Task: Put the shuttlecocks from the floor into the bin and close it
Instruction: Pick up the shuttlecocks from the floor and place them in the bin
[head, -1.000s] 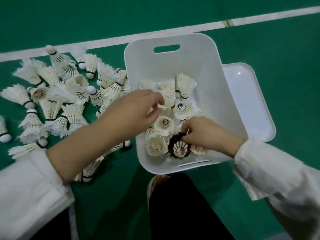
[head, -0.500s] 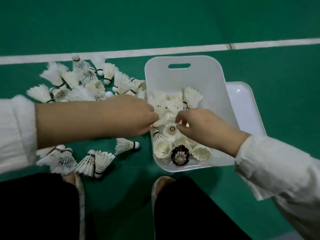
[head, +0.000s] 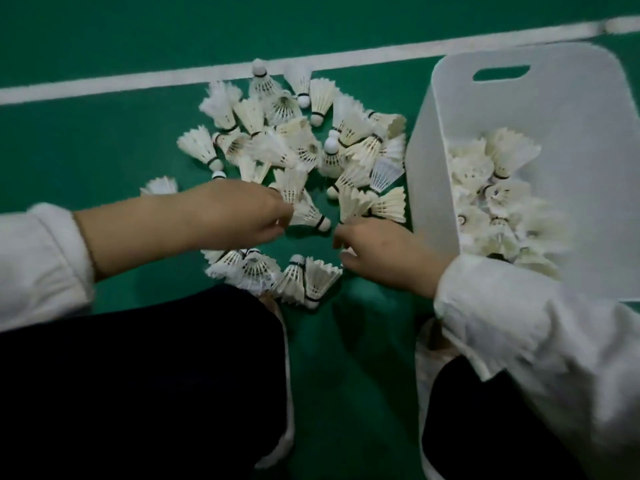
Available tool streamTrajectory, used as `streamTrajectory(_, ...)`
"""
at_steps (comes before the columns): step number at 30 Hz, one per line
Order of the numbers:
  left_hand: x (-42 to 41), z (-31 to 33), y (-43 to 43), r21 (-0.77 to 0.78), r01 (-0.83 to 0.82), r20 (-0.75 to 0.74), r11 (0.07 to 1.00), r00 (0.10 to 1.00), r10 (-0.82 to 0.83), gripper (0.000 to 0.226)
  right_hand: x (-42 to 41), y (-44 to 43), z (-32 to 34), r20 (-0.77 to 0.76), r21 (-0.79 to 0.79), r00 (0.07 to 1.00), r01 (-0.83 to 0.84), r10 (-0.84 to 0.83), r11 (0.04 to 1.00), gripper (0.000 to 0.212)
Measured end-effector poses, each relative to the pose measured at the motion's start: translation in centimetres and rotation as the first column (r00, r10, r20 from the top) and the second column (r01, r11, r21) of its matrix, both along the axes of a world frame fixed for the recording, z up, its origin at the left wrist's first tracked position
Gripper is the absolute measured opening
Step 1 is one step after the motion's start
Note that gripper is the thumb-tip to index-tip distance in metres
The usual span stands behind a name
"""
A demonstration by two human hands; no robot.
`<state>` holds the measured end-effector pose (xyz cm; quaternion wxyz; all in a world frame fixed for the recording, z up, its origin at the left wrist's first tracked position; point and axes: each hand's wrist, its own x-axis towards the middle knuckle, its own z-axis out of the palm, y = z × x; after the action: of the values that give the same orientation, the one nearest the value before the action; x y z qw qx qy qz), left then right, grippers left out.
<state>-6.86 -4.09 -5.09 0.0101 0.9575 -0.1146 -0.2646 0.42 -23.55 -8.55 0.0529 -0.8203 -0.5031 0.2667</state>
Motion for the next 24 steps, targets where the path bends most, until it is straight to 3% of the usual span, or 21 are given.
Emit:
streamTrajectory(4, -2.7, -5.1, -0.7, -0.171, -0.115, -0.072, 0.979, 0.992, 0.104, 0.022, -2.2, 0.3, -4.3, -0.019, -0.095, 0.999, 0.025, -0.027, 0.995, 0.031)
streamTrajectory(8, -4.4, -8.5, -2.4, -0.243, -0.086, -0.071, 0.966, 0.995, 0.071, 0.032, -3.1, 0.8, -6.5, -0.074, -0.126, 0.992, 0.092, -0.102, 0.988, 0.034)
streamTrajectory(14, -5.2, -10.7, -1.6, -0.060, 0.193, 0.094, 0.979, 0.978, -0.187, 0.038, -3.8, 2.4, -7.5, -0.147, -0.108, 0.976, 0.144, -0.159, 0.984, 0.020)
streamTrajectory(16, -5.1, -11.2, -1.3, -0.037, 0.184, 0.142, 0.982, 0.974, -0.177, 0.033, -3.2, 2.9, -7.0, -0.156, -0.060, 0.969, 0.184, -0.191, 0.981, 0.017)
streamTrajectory(20, -4.3, -11.5, -0.7, -0.200, -0.021, 0.177, 0.980, 0.983, 0.057, 0.027, -1.1, 3.4, -6.0, -0.151, 0.085, 0.936, 0.333, -0.319, 0.939, 0.015)
streamTrajectory(24, -3.2, -10.9, 0.4, -0.446, -0.372, 0.131, 0.814, 0.872, 0.471, 0.025, -0.6, 3.3, -6.8, -0.146, 0.071, 0.926, 0.362, -0.350, 0.929, 0.018)
